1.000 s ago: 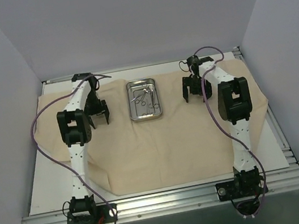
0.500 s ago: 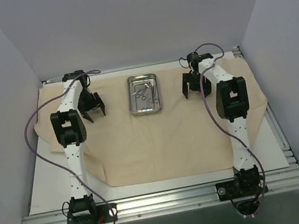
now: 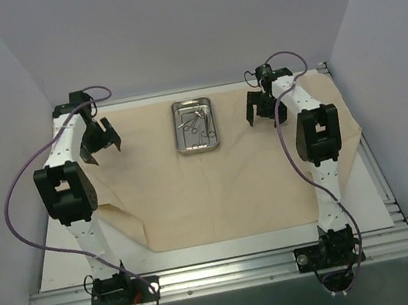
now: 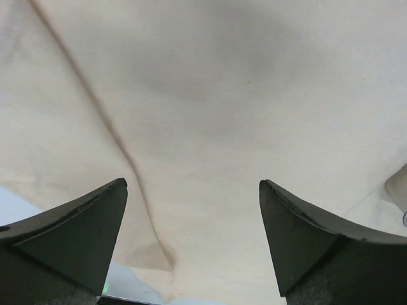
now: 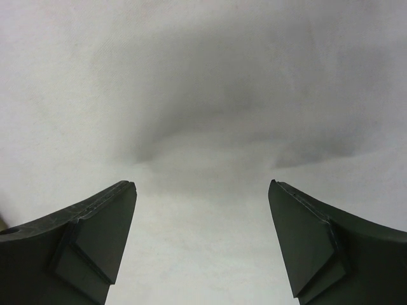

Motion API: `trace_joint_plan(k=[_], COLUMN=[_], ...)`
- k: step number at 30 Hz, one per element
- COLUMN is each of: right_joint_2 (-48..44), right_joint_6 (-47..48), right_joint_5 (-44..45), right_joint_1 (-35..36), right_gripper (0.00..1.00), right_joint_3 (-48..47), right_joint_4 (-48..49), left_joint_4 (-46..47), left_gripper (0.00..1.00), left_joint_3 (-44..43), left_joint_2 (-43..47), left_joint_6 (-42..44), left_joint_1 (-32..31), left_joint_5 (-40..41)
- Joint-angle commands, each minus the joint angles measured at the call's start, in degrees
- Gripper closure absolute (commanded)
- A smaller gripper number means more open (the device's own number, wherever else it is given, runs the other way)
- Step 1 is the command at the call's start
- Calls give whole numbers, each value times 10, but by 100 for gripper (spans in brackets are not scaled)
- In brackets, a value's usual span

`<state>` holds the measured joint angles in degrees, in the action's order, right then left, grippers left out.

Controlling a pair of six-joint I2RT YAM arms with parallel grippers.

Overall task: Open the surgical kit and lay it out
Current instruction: Open the surgical kit at the center of the board.

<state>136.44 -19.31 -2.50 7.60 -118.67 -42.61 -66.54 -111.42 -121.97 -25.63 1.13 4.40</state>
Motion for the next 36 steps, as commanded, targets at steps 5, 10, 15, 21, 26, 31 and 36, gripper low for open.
trace_joint_plan(k=[5,10,15,21,26,31,36], right_joint_2=[-151,-211,-257,-281,-288,-287,-286], right_joint_6=[-8,-15,-14,-6,3,6,9], right_joint_5=[-34,-62,-64,-66,-59,-65,-70], right_joint_1=[4,4,4,4,1,-2,-2], right_gripper=[11,11,11,11,10,10,10], right_joint_3=[79,125,185,216,214,221,229], right_joint_4=[10,17,32,34,30,34,37], left_joint_4=[49,124,185,208,199,186,153], left_gripper=[6,6,1,16,19,22,22], left_joint_3=[142,287,396,425,452,448,444], left_joint_2=[145,216,289,273,286,326,369], left_joint_6=[-10,-68,-127,-148,-150,-145,-139], left_joint_1=[77,133,144,150,163,167,167], left_joint_5=[-16,-140,-157,-168,-164,-136,-99])
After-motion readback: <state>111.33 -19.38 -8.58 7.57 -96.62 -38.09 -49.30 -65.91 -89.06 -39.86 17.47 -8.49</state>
